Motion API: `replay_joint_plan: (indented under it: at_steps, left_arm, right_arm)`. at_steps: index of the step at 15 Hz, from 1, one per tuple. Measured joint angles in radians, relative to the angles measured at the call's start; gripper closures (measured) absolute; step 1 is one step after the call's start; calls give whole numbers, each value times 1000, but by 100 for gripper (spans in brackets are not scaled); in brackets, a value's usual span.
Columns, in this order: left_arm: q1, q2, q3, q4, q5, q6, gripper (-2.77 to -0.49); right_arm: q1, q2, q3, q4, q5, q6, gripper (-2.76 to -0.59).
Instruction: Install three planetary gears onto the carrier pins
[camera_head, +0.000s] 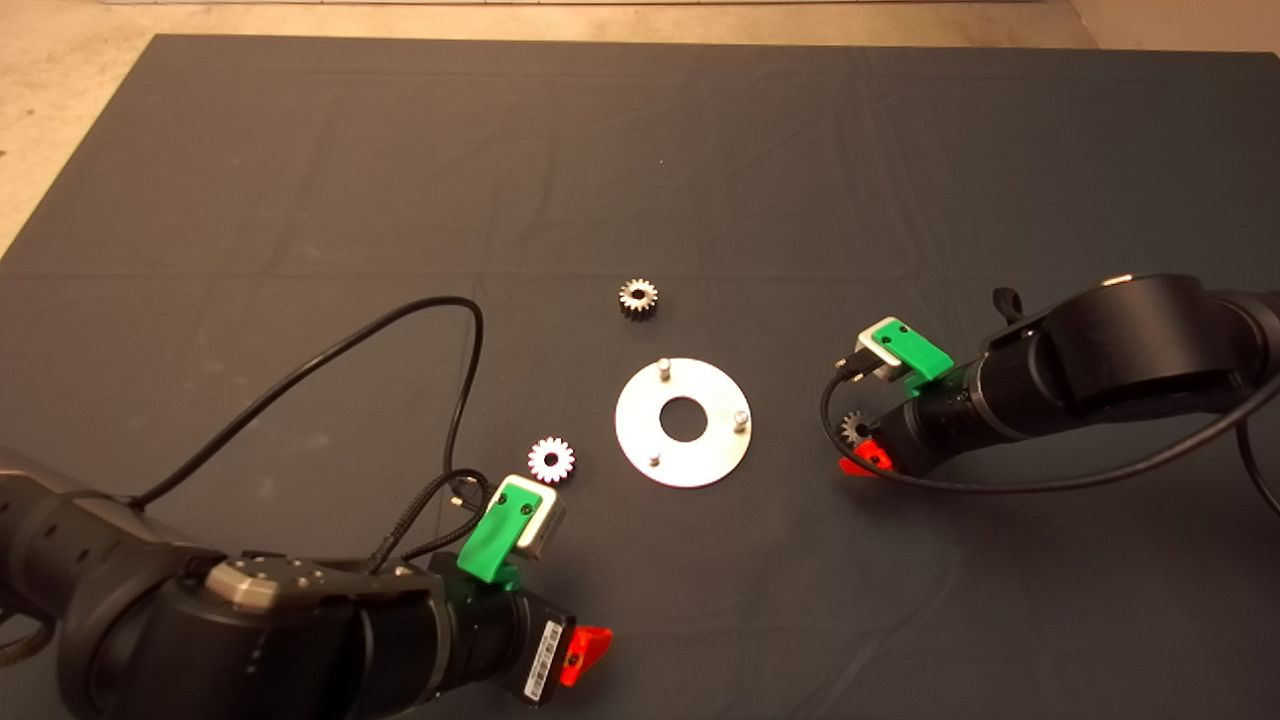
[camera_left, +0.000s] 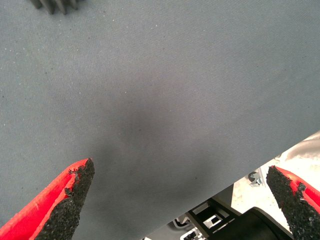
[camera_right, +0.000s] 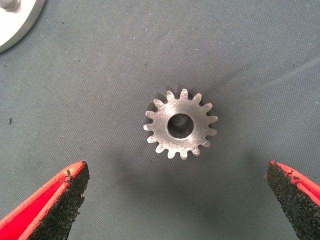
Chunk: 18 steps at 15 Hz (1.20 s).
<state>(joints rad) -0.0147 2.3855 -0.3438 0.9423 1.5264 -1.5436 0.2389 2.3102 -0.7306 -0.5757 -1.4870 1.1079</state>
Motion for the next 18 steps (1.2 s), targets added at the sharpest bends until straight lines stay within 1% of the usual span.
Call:
replay_joint_plan:
  at_steps: [3,5,7,13,16,18]
  left_arm:
    - [0,0,0,0,0,0,-248]
    - [0,-1,0,0,0,0,-248]
    - [0,0,0,0,0,0,-248]
    - [0,0,0,0,0,0,-248]
    - [0,-1,0,0,0,0,-248]
    - [0,-1,0,0,0,0,-248]
  right_arm:
    - [0,10,-1,0,-3,0,-265]
    - [0,23,-5,0,2,0,-265]
    - [-1,22,-17,0,0,0,-265]
    - [-10,22,-19,0,-1,0,-265]
    - [-20,23,-35,0,-1,0,-265]
    - [-34,22,-50,0,-1,-2,-265]
